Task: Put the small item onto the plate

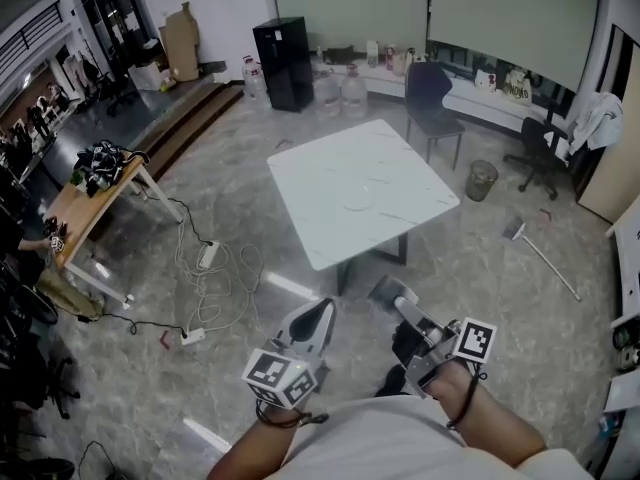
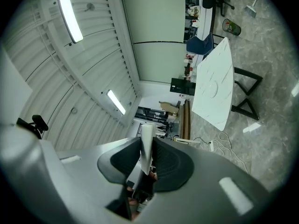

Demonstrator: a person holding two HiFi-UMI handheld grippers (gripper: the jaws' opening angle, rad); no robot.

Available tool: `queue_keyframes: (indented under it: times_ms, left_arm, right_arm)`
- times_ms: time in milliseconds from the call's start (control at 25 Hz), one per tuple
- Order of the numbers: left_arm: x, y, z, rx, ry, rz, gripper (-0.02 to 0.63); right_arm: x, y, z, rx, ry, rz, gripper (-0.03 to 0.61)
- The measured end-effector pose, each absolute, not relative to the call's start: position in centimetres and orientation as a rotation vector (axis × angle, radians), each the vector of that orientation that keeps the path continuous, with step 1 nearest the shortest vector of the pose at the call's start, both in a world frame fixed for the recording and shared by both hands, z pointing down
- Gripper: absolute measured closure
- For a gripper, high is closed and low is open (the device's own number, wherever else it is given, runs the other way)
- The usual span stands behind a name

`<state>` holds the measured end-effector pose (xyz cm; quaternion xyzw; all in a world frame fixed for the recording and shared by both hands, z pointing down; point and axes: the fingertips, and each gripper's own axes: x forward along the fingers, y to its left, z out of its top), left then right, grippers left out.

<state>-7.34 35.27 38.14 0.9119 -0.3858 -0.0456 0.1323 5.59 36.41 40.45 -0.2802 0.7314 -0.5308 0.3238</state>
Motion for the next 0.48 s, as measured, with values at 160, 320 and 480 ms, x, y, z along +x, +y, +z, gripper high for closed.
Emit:
queue_keyframes:
  times_ms: [160, 320, 480]
  left_arm:
    - [-4.2, 30.5, 38.5, 2.62, -1.163, -0.138, 0.608]
    - [-1.1, 26.2, 38.6, 2.592, -1.205, -0.145, 0.608]
    - [1.3, 23.1, 38.6, 2.578, -1.252, -0.146, 0.608]
  right_arm:
    - [8.6, 31.4, 40.7, -0.708, 1.934, -1.422, 0.499]
    - [11.6, 26.8, 40.7, -0.675, 1.956, -1.455, 0.499]
    - [14.2, 23.3, 40.6, -0.639, 1.986, -1.47, 0.499]
